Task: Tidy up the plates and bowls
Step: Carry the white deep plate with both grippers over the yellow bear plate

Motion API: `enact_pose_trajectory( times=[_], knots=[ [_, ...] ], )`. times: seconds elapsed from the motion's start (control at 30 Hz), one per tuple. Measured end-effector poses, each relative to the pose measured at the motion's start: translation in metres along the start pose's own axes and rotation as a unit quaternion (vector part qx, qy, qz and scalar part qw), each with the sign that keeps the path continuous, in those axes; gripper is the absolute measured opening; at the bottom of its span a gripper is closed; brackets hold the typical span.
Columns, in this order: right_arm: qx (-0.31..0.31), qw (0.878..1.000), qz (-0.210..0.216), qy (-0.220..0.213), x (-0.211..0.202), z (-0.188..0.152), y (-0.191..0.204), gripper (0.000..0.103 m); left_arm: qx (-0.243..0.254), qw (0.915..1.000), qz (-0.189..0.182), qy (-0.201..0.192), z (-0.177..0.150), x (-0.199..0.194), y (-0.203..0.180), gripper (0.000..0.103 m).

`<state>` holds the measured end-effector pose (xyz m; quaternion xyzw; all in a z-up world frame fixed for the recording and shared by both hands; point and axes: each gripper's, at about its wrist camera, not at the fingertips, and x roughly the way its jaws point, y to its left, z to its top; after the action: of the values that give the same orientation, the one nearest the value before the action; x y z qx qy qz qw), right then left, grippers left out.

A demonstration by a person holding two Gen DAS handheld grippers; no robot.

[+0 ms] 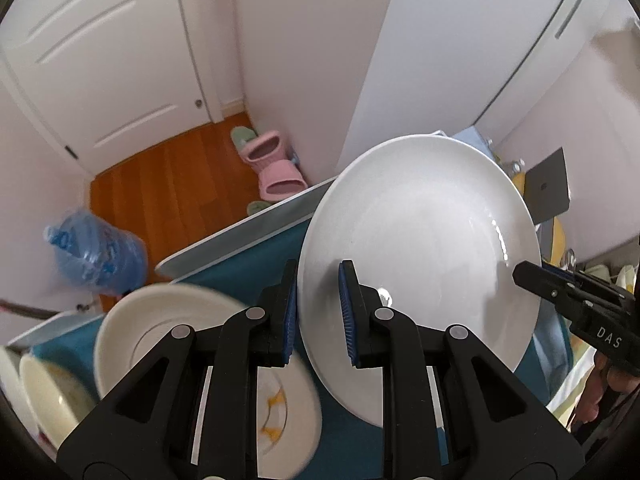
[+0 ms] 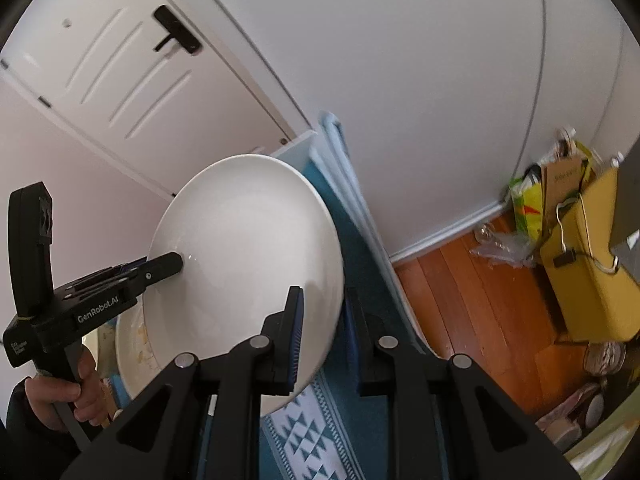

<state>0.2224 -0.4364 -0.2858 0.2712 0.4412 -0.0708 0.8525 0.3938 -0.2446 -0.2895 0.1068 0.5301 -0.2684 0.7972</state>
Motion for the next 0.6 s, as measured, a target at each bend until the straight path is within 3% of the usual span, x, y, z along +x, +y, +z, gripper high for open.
enact_pose_trajectory(
  times=[0.27, 0.6],
  knots=[
    [-0.07, 0.997, 0.033, 0.0, -0.039, -0.007, 0.045, 0.018, -0.047, 0.9972, 0.033, -0.048, -0.043, -0.085, 0.02, 0.017],
    [-0.164, 0.982, 0.084, 0.04, -0.065, -0.064, 0.118, 0.018, -0.132, 0.9856, 0.08, -0.069, -0.156, -0.17, 0.064, 0.017]
  ],
)
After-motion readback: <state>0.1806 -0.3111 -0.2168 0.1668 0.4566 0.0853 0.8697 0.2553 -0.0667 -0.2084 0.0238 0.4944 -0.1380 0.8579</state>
